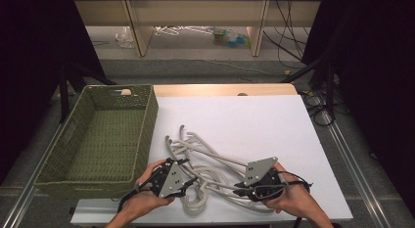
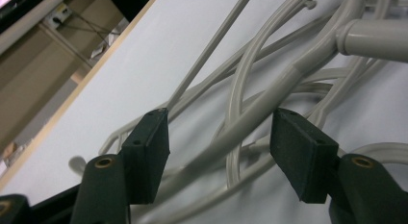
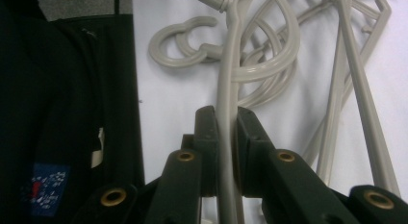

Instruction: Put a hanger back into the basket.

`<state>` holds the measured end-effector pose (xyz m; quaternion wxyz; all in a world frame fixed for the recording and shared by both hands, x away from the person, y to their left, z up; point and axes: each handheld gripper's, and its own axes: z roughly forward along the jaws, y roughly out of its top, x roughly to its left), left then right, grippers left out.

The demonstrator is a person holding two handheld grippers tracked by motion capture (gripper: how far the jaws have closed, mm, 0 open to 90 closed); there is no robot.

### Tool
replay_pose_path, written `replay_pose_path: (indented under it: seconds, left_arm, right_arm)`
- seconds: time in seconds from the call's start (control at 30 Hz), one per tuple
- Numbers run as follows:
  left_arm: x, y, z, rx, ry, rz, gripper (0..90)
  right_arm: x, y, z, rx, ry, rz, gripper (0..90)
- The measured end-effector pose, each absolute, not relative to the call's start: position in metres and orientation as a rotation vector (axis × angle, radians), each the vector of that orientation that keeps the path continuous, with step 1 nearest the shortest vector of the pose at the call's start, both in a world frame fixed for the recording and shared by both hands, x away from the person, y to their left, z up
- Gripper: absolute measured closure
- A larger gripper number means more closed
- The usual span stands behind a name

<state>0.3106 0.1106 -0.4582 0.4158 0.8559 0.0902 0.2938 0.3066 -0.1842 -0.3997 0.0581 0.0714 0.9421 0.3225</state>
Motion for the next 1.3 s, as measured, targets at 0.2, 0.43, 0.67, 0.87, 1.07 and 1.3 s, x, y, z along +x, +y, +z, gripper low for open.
replay_pose_path:
  seconds: [0.2, 0.43, 0.67, 0.87, 1.07, 1.3]
  left_arm:
    - [0.31, 0.101, -0.457, 2.18, 0.105, 0.746, 50.0]
    - [0.31, 0.095, -0.446, 2.25, -0.105, 0.851, 69.3]
    - [0.314, 0.091, -0.428, 2.293, -0.193, 0.94, 74.2]
    - [0.321, 0.092, -0.411, 2.257, -0.13, 0.962, 78.5]
    - [0.332, 0.105, -0.387, 2.236, 0.022, 0.984, 79.3]
    - [0.339, 0.123, -0.37, 2.126, 0.262, 0.839, 79.3]
  right_arm:
    - [0.303, -0.185, -0.395, 0.181, 2.856, 0.99, 81.6]
    - [0.306, -0.188, -0.396, 0.193, 2.843, 0.99, 81.6]
    - [0.309, -0.189, -0.39, 0.277, 2.689, 0.977, 56.5]
    - [0.314, -0.199, -0.372, 0.37, 2.416, 1.092, 39.2]
    - [0.31, -0.212, -0.347, 0.49, 2.144, 1.302, 36.0]
    - [0.307, -0.199, -0.366, 0.47, 2.342, 1.295, 33.3]
